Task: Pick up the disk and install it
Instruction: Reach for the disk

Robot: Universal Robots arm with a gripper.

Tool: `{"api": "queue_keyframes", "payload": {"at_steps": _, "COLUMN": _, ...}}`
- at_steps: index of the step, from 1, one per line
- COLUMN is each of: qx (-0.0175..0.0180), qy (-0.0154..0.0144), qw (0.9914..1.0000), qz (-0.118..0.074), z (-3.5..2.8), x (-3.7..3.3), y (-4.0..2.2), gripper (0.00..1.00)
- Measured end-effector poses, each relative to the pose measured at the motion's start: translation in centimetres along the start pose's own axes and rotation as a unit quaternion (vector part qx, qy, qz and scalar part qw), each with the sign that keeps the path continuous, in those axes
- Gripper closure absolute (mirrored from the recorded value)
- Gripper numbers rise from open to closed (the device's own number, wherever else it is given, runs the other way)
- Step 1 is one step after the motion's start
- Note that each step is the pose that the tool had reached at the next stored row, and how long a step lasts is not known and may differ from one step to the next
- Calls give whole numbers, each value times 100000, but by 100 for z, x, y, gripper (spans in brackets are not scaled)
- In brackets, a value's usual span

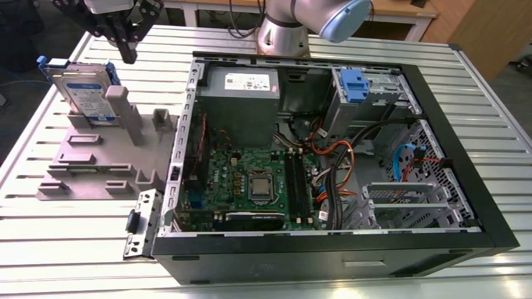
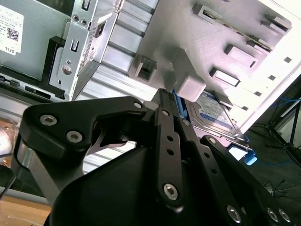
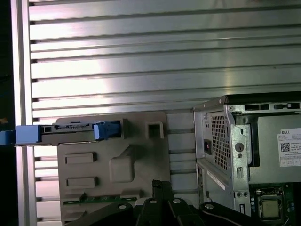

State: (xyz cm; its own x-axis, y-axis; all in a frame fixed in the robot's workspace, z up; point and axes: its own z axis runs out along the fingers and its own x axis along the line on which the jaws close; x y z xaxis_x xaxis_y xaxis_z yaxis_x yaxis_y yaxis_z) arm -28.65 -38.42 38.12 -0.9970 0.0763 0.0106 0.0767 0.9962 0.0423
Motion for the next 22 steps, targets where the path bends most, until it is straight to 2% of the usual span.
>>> {"api": "queue_keyframes", "payload": {"at_steps": 22, "qx": 3, "qy": 28, "qw": 100000, "qz": 0, "z": 9, "x": 63, "y": -5, "gripper": 89}}
